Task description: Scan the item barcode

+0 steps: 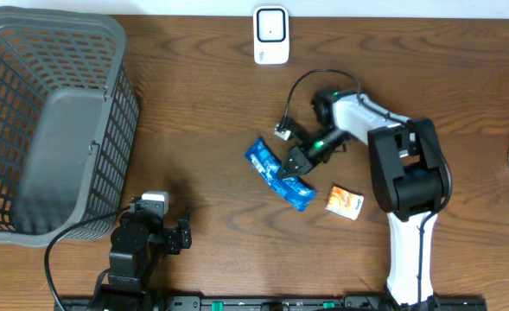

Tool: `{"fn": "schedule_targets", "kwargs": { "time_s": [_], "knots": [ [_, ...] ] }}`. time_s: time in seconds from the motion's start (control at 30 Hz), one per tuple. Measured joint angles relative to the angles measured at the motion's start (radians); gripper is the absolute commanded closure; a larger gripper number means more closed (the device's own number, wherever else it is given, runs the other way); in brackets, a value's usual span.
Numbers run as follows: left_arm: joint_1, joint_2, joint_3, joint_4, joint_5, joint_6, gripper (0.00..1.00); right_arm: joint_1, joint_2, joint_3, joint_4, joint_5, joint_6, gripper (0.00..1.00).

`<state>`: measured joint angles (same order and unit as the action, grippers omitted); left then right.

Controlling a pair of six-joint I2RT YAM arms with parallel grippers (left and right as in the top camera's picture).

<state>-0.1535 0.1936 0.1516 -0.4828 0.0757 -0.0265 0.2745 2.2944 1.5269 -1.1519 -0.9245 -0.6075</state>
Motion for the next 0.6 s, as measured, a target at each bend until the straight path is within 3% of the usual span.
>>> {"fn": "schedule_targets", "kwargs": {
  "time_s": [0.27,0.43,0.6],
  "knots": [
    [0.000,0.000,0.000,0.000,0.000,0.000,0.10,-0.103,0.005,0.163,-0.357,-0.185,-0.290,0.99],
    [0.000,0.000,0.000,0.000,0.000,0.000,0.10,-0.116,0.005,0.172,-0.403,-0.210,-0.412,0.98],
    [0.000,0.000,0.000,0.000,0.000,0.000,0.10,-0.122,0.005,0.278,-0.406,-0.191,-0.429,0.98]
  ]
}}
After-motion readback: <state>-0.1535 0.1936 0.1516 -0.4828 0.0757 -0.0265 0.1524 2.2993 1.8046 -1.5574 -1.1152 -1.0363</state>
